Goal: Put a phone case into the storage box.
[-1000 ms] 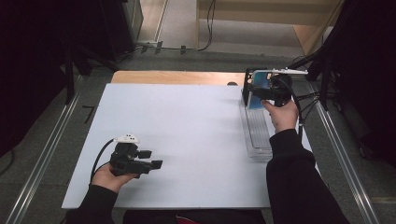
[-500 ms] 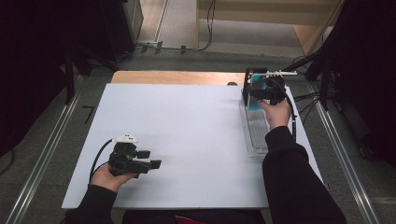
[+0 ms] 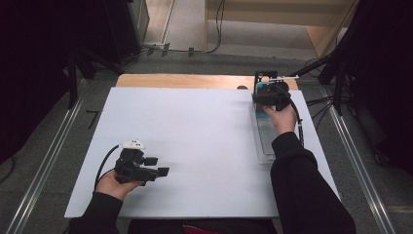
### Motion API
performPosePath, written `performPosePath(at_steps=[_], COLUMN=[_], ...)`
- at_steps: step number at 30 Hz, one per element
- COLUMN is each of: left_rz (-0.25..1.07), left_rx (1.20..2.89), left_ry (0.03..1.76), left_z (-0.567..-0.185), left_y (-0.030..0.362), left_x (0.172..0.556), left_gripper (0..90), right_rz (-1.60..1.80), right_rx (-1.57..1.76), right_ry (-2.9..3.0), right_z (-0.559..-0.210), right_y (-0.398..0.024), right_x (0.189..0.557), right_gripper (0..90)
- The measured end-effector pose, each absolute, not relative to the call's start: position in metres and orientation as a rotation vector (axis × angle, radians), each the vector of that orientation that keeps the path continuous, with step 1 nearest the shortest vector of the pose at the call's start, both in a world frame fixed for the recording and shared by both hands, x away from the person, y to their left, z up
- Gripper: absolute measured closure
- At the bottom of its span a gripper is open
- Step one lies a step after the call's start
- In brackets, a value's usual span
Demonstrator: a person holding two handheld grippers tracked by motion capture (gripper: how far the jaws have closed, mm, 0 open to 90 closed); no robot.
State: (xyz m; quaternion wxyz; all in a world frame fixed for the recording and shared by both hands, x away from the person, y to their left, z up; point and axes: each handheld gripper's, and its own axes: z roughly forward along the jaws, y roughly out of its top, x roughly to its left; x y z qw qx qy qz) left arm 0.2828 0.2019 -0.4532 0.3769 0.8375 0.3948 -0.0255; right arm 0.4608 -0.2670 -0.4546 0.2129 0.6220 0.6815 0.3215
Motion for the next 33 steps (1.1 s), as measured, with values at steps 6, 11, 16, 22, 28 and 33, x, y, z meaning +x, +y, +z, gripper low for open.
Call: performPosePath(at_steps=[6,11,16,22,28,33], left_rz=[-0.064,-0.065,-0.066,-0.070,-0.080,-0.085], left_rx=[2.140,2.136,2.133,2.129,2.123,2.121], left_ry=[1.010,1.012,1.017,1.018,1.022,1.017], left_z=[-0.453,-0.453,-0.453,-0.452,-0.451,-0.450], left_y=[0.202,0.202,0.203,0.205,0.206,0.205], left_x=[0.283,0.283,0.284,0.285,0.286,0.287], left_gripper=[30.9,30.9,30.9,30.8,30.8,30.8], right_rz=[0.890,0.908,0.926,0.933,0.988,1.019], right_rx=[1.731,1.745,1.753,1.770,1.757,1.718], right_ry=[1.877,1.854,1.842,1.870,1.905,1.959], right_z=[-0.455,-0.452,-0.446,-0.435,-0.423,-0.415], right_y=[-0.267,-0.270,-0.273,-0.272,-0.267,-0.257], right_x=[0.462,0.460,0.457,0.449,0.439,0.431], right_gripper=[11.0,9.5,9.6,9.6,9.6,9.7])
